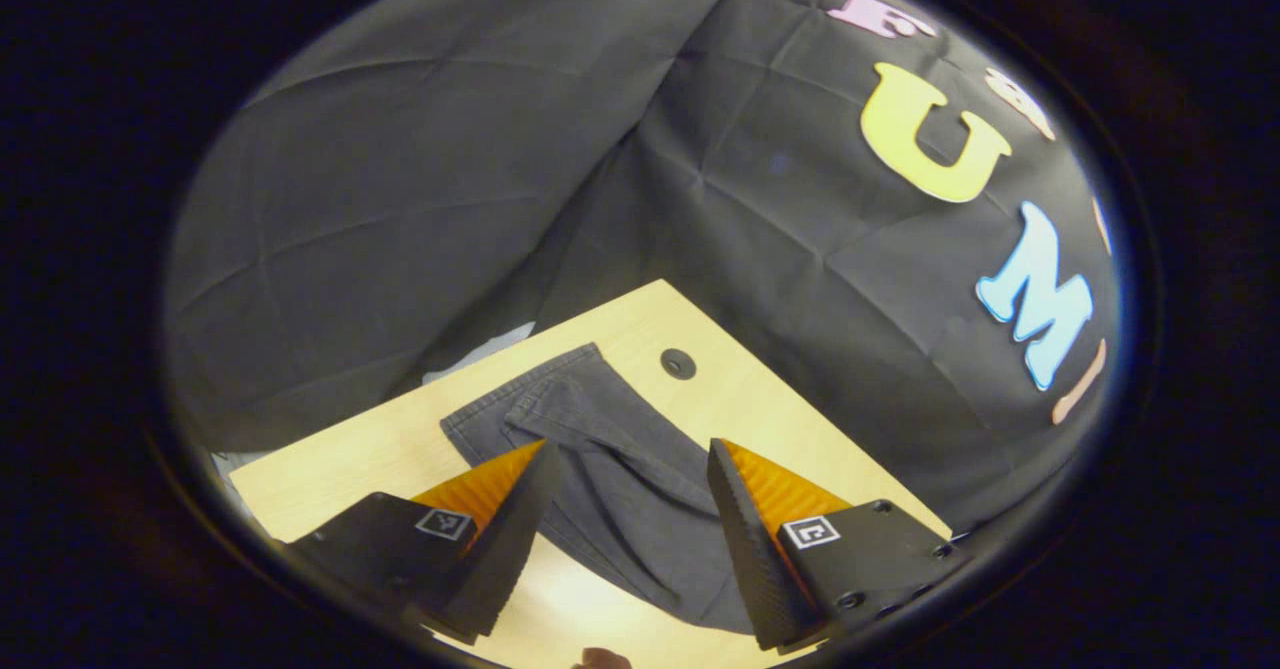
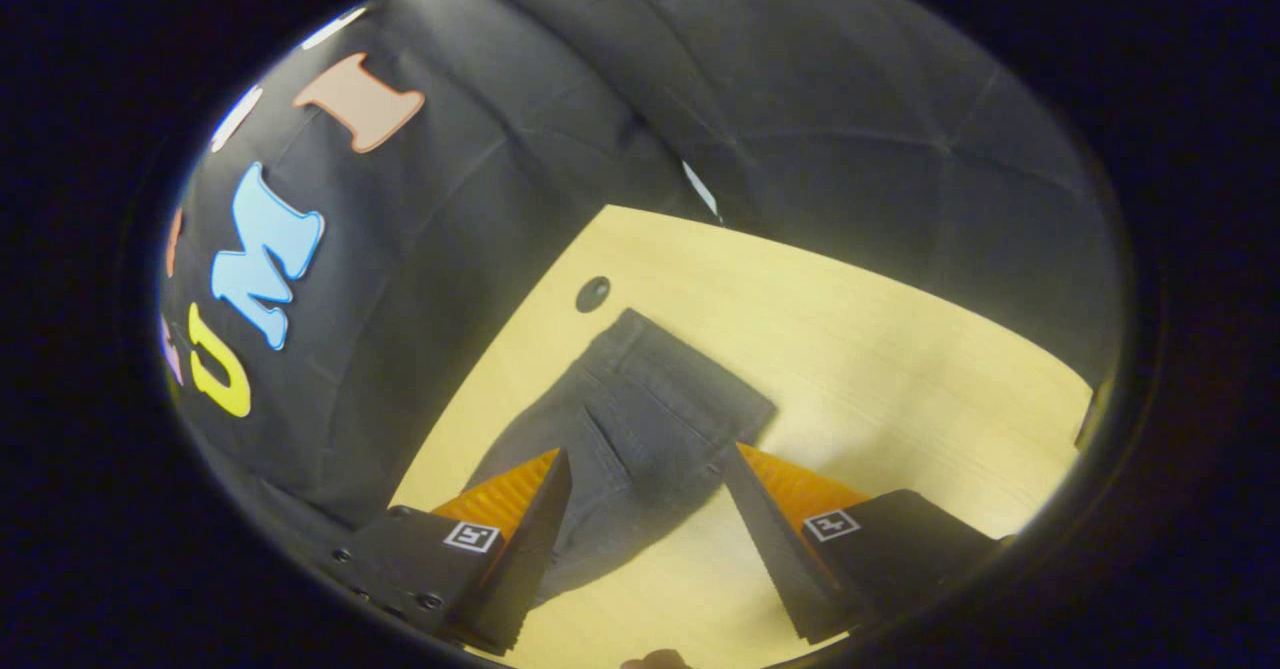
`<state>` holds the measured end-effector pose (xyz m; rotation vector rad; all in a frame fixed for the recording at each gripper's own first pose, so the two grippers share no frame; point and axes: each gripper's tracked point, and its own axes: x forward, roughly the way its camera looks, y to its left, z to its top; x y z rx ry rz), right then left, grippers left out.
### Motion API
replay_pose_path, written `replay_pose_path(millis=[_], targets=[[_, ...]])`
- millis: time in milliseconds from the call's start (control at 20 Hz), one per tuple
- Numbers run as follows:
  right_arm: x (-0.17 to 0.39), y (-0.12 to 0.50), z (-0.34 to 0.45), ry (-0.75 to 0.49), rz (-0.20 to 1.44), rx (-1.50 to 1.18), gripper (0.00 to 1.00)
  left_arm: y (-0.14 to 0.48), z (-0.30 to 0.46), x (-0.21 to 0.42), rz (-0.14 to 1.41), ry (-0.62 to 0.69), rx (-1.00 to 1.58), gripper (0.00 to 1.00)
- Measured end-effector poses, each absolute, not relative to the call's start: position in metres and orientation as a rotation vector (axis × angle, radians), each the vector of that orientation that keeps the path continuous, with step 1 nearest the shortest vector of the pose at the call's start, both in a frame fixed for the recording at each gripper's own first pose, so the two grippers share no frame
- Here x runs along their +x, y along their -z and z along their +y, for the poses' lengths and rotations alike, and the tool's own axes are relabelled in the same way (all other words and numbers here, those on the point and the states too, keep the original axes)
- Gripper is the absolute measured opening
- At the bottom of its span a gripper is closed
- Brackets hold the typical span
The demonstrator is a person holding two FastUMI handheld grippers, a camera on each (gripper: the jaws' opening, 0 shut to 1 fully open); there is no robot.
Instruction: Grasp the waist and the cuffs of the jeans and fold them to make the two legs overlap; first hold the waist and fold one-third of the jeans toward the cuffs, then hold the cuffs and fold the remaining one-third in the same direction to finish folding.
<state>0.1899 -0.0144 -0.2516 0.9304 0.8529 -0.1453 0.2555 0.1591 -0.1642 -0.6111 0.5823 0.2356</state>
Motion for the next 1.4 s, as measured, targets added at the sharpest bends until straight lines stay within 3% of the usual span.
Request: replay_pose_path(millis=[300,350,400,450,500,600,650,700,800,850,950,1050,1400], targets=[[0.198,0.289,0.011,0.165,0.923,1.118,0.94,0.109,0.130,0.200,0.469,-0.201,-0.495,0.97],[0.198,0.291,0.011,0.181,0.922,1.129,0.87,0.097,0.125,0.193,0.439,-0.191,-0.468,0.97],[0.197,0.294,0.012,0.203,0.932,1.144,0.94,0.083,0.120,0.186,0.408,-0.174,-0.438,0.97],[0.199,0.290,0.009,0.213,0.921,1.172,0.94,0.071,0.116,0.181,0.380,-0.158,-0.408,1.00],[0.200,0.294,0.011,0.236,0.921,1.192,0.93,0.066,0.112,0.175,0.372,-0.148,-0.383,0.96],[0.209,0.308,0.011,0.283,0.936,1.219,0.84,0.061,0.100,0.160,0.361,-0.118,-0.358,0.97],[0.213,0.308,0.012,0.285,0.926,1.232,0.59,0.061,0.097,0.155,0.352,-0.107,-0.357,0.97],[0.209,0.307,0.013,0.272,0.922,1.226,0.63,0.063,0.094,0.151,0.349,-0.105,-0.360,0.97],[0.209,0.311,0.011,0.236,0.900,1.218,0.46,0.069,0.091,0.138,0.351,-0.098,-0.367,0.96],[0.208,0.310,0.008,0.224,0.887,1.243,0.30,0.073,0.091,0.133,0.351,-0.100,-0.360,0.96],[0.207,0.307,0.009,0.195,0.873,1.291,0.12,0.076,0.092,0.125,0.345,-0.106,-0.340,1.00],[0.205,0.298,0.005,0.166,0.838,1.245,0.07,0.074,0.089,0.115,0.331,-0.101,-0.308,0.96],[0.182,0.235,-0.037,0.105,0.660,1.060,0.05,0.055,0.065,0.102,0.286,-0.021,-0.279,0.96]])
